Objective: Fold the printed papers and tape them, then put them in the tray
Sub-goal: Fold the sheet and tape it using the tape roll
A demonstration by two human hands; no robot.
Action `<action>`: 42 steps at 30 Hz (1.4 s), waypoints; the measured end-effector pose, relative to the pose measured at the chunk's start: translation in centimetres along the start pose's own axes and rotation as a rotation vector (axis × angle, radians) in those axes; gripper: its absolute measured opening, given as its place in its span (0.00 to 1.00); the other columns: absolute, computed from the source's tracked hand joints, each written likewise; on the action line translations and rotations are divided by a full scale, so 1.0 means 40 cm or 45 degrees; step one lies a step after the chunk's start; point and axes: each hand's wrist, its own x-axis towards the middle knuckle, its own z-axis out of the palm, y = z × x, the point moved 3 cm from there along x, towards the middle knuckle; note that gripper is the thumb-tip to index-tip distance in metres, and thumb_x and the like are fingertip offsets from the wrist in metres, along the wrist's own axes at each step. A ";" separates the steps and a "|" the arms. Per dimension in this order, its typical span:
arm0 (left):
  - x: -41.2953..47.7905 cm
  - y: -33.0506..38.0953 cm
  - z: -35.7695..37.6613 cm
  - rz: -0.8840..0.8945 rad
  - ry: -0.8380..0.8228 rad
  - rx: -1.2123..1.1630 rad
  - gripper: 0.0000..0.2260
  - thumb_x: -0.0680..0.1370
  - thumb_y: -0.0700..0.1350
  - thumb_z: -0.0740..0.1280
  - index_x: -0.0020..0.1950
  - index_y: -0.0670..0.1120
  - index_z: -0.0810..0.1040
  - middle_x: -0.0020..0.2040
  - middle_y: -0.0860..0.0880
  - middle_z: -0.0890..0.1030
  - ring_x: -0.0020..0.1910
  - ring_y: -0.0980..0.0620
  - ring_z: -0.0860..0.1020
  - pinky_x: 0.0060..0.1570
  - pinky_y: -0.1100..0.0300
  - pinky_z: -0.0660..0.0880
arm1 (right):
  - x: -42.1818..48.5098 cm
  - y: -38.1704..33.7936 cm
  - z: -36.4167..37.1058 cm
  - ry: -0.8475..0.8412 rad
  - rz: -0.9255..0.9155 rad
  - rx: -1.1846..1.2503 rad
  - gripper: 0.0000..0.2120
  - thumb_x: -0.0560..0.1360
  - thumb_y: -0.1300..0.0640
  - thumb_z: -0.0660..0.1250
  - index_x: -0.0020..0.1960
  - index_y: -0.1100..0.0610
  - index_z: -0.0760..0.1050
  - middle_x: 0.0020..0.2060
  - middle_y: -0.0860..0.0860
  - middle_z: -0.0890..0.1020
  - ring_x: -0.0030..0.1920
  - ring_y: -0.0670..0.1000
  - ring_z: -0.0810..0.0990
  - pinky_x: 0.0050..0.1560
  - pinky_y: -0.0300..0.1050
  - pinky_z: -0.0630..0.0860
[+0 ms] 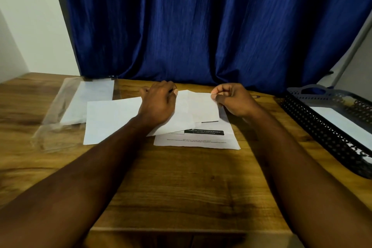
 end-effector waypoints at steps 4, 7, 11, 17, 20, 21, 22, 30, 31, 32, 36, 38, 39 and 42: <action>0.004 0.001 -0.002 0.014 -0.036 -0.013 0.09 0.86 0.44 0.60 0.54 0.45 0.79 0.51 0.46 0.80 0.55 0.45 0.76 0.62 0.41 0.68 | -0.006 -0.001 0.013 -0.047 0.013 0.109 0.03 0.81 0.61 0.73 0.53 0.56 0.85 0.42 0.47 0.87 0.37 0.42 0.83 0.41 0.35 0.80; 0.005 0.003 -0.001 0.033 -0.041 -0.018 0.08 0.86 0.44 0.60 0.53 0.44 0.79 0.50 0.46 0.80 0.53 0.45 0.76 0.59 0.41 0.71 | -0.014 -0.008 0.036 -0.065 0.045 0.118 0.03 0.81 0.60 0.73 0.53 0.56 0.86 0.43 0.49 0.87 0.38 0.43 0.83 0.39 0.33 0.79; 0.005 0.012 0.006 0.041 -0.036 0.003 0.08 0.86 0.44 0.61 0.55 0.45 0.79 0.52 0.47 0.80 0.54 0.46 0.76 0.58 0.43 0.72 | -0.021 -0.031 0.058 -0.062 0.049 0.201 0.03 0.79 0.61 0.75 0.51 0.56 0.86 0.41 0.48 0.88 0.34 0.43 0.83 0.35 0.33 0.79; 0.003 0.021 0.012 0.032 -0.052 0.041 0.07 0.85 0.44 0.61 0.57 0.47 0.79 0.54 0.47 0.81 0.54 0.47 0.76 0.59 0.42 0.73 | -0.036 -0.038 0.123 -0.005 0.062 0.311 0.04 0.78 0.65 0.74 0.49 0.58 0.86 0.35 0.50 0.86 0.32 0.43 0.81 0.35 0.35 0.78; 0.001 0.020 0.010 0.019 -0.057 0.004 0.07 0.86 0.44 0.60 0.56 0.46 0.78 0.53 0.47 0.80 0.54 0.47 0.75 0.59 0.41 0.73 | -0.034 -0.039 0.134 0.026 0.023 0.287 0.05 0.78 0.65 0.75 0.50 0.56 0.86 0.42 0.48 0.87 0.36 0.37 0.82 0.36 0.30 0.77; 0.001 0.021 0.009 0.019 -0.057 -0.017 0.07 0.86 0.45 0.60 0.56 0.46 0.78 0.53 0.47 0.80 0.53 0.48 0.75 0.59 0.41 0.73 | -0.032 -0.038 0.132 0.024 0.035 0.289 0.05 0.78 0.64 0.75 0.50 0.55 0.85 0.42 0.47 0.87 0.36 0.36 0.82 0.37 0.30 0.77; 0.001 0.022 0.008 0.021 -0.056 -0.032 0.07 0.86 0.45 0.60 0.56 0.46 0.78 0.52 0.48 0.80 0.53 0.48 0.75 0.59 0.41 0.73 | -0.031 -0.035 0.130 0.011 0.076 0.320 0.06 0.78 0.64 0.75 0.51 0.54 0.84 0.40 0.46 0.87 0.35 0.37 0.83 0.35 0.31 0.77; -0.001 0.029 0.003 -0.009 -0.069 -0.064 0.08 0.86 0.43 0.60 0.56 0.44 0.78 0.52 0.47 0.79 0.53 0.47 0.76 0.61 0.40 0.73 | -0.035 -0.023 0.144 -0.016 0.292 0.601 0.25 0.74 0.67 0.79 0.63 0.49 0.74 0.48 0.60 0.88 0.37 0.51 0.83 0.44 0.49 0.82; -0.001 0.030 0.002 -0.012 -0.069 -0.066 0.07 0.87 0.43 0.60 0.56 0.45 0.78 0.51 0.47 0.79 0.53 0.48 0.76 0.61 0.39 0.73 | -0.033 -0.025 0.145 -0.001 0.290 0.607 0.26 0.73 0.66 0.81 0.64 0.50 0.74 0.50 0.60 0.88 0.40 0.52 0.85 0.43 0.48 0.82; 0.000 0.032 0.002 -0.011 -0.068 -0.067 0.07 0.87 0.43 0.60 0.56 0.45 0.78 0.51 0.47 0.79 0.53 0.48 0.76 0.61 0.39 0.73 | -0.032 -0.027 0.148 0.012 0.291 0.609 0.27 0.72 0.64 0.82 0.64 0.50 0.74 0.50 0.59 0.88 0.41 0.50 0.86 0.40 0.44 0.83; -0.001 0.032 0.003 -0.010 -0.074 -0.062 0.07 0.86 0.43 0.60 0.56 0.45 0.78 0.52 0.47 0.79 0.54 0.48 0.75 0.61 0.39 0.73 | -0.030 -0.028 0.165 0.045 0.335 0.672 0.26 0.69 0.64 0.83 0.61 0.52 0.76 0.50 0.60 0.87 0.46 0.53 0.89 0.43 0.47 0.85; -0.002 0.030 0.003 -0.010 -0.080 -0.059 0.07 0.86 0.43 0.61 0.56 0.46 0.78 0.52 0.48 0.79 0.53 0.48 0.75 0.61 0.39 0.73 | -0.033 -0.029 0.168 0.035 0.347 0.662 0.25 0.69 0.63 0.84 0.60 0.54 0.77 0.51 0.62 0.87 0.45 0.56 0.85 0.43 0.50 0.82; -0.003 0.029 0.002 -0.005 -0.078 -0.059 0.06 0.86 0.43 0.61 0.56 0.46 0.78 0.51 0.49 0.79 0.53 0.48 0.75 0.61 0.39 0.73 | -0.035 -0.028 0.169 0.020 0.356 0.663 0.24 0.70 0.63 0.84 0.60 0.55 0.77 0.53 0.64 0.87 0.45 0.57 0.83 0.43 0.52 0.81; -0.005 0.030 0.000 0.010 -0.047 -0.079 0.07 0.86 0.44 0.60 0.53 0.48 0.77 0.46 0.52 0.78 0.48 0.50 0.76 0.59 0.39 0.73 | -0.037 -0.025 0.164 -0.077 0.395 0.670 0.21 0.74 0.63 0.80 0.63 0.57 0.77 0.57 0.67 0.86 0.47 0.59 0.80 0.45 0.55 0.81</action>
